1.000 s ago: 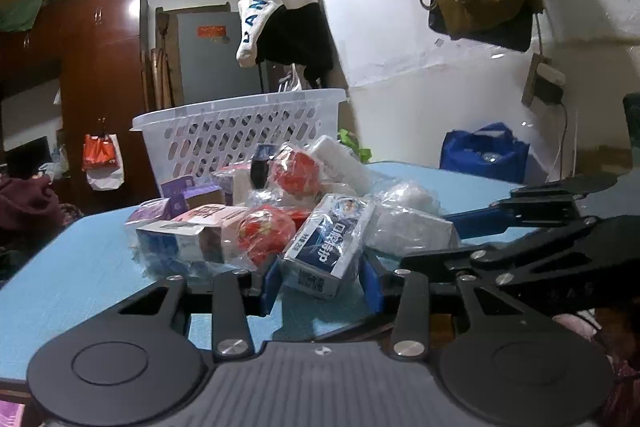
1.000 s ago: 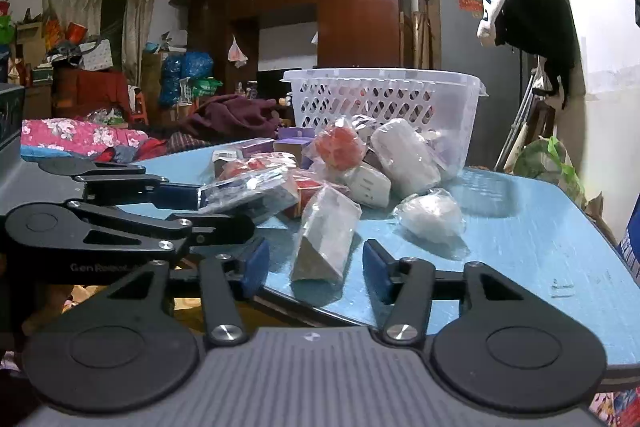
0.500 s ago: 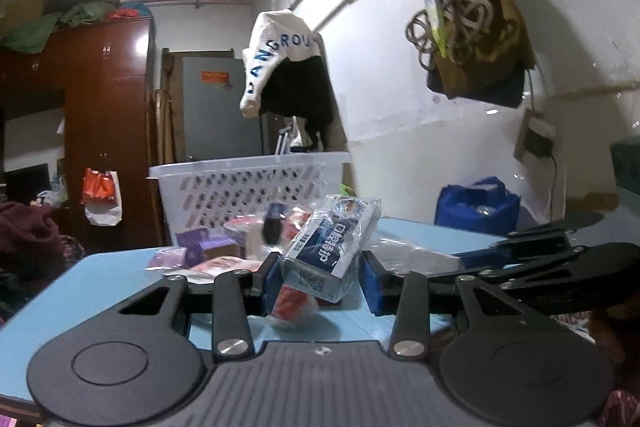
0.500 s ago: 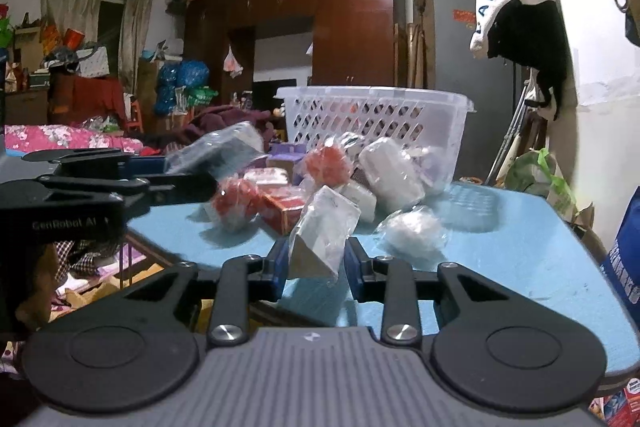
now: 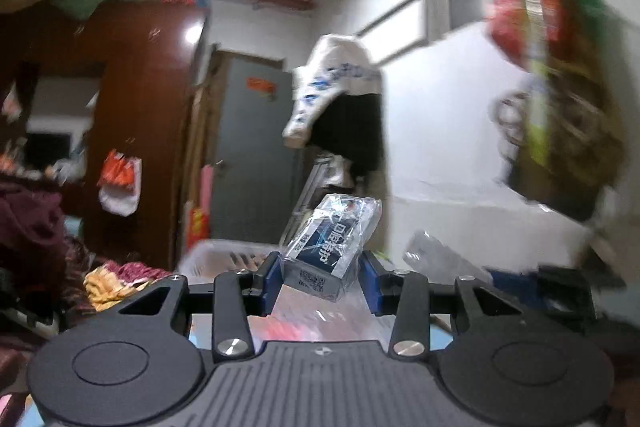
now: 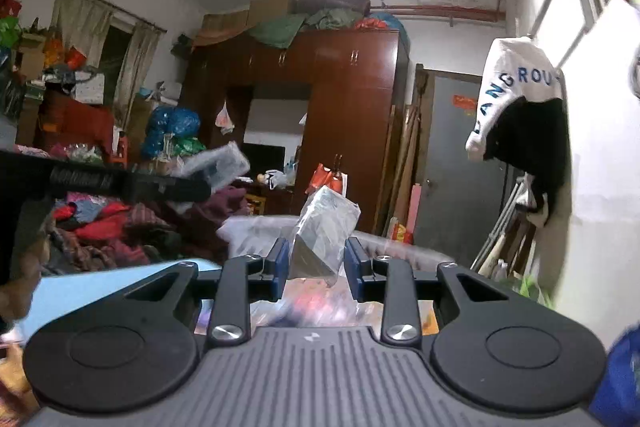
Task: Organize objects
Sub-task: 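Grasp the white-and-blue toothpaste box with the left tool and drop it into the basket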
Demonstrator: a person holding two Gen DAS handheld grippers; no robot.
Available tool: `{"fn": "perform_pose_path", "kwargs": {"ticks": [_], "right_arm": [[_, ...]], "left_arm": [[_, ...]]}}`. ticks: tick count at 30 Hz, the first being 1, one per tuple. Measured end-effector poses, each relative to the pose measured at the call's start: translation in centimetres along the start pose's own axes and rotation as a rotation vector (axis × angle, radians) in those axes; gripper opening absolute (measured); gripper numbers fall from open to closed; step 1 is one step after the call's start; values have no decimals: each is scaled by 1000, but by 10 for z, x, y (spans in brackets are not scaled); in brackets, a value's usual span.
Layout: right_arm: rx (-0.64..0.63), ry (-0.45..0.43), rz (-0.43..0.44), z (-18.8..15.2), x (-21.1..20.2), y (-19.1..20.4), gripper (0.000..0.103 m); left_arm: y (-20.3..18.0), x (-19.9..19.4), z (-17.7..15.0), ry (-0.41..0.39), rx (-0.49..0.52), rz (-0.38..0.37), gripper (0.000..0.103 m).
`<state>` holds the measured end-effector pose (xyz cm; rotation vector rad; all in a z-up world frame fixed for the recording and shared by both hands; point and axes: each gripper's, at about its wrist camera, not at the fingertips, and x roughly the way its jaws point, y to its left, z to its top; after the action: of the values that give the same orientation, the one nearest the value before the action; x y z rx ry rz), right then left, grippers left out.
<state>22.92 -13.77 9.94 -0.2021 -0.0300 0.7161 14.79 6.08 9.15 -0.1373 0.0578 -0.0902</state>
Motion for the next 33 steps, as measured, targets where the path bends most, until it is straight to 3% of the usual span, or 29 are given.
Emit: {"fn": "perform_pose_path", "kwargs": {"ticks": [2, 5, 9, 10, 11, 12, 13, 18, 23, 27, 33], "right_arm": [[-15, 41, -32, 14, 38, -10, 33], [-61, 130, -64, 22, 89, -18, 33], [-70, 177, -60, 14, 117, -24, 35], [-67, 177, -63, 12, 117, -25, 47], [-67, 174, -70, 12, 115, -25, 60], [-62, 169, -79, 11, 110, -25, 89], [-64, 145, -82, 10, 101, -24, 102], [-46, 47, -61, -3, 26, -17, 103], [27, 184, -104, -65, -34, -5, 103], [165, 262, -27, -97, -52, -8, 103], [159, 323, -58, -102, -29, -11, 101]], "left_arm": [[10, 46, 21, 62, -18, 42, 45], [15, 98, 23, 166, -1, 91, 45], [23, 126, 13, 210, 5, 121, 48], [26, 128, 10, 211, 1, 119, 61], [28, 128, 9, 213, -9, 120, 82], [30, 127, 10, 212, -24, 119, 88], [34, 121, 10, 204, -39, 109, 88], [34, 49, -5, 146, 22, 78, 88], [40, -37, -57, 148, 43, 36, 90], [41, -59, -88, 197, 16, -4, 90], [34, -35, -105, 294, 98, 15, 90]]}}
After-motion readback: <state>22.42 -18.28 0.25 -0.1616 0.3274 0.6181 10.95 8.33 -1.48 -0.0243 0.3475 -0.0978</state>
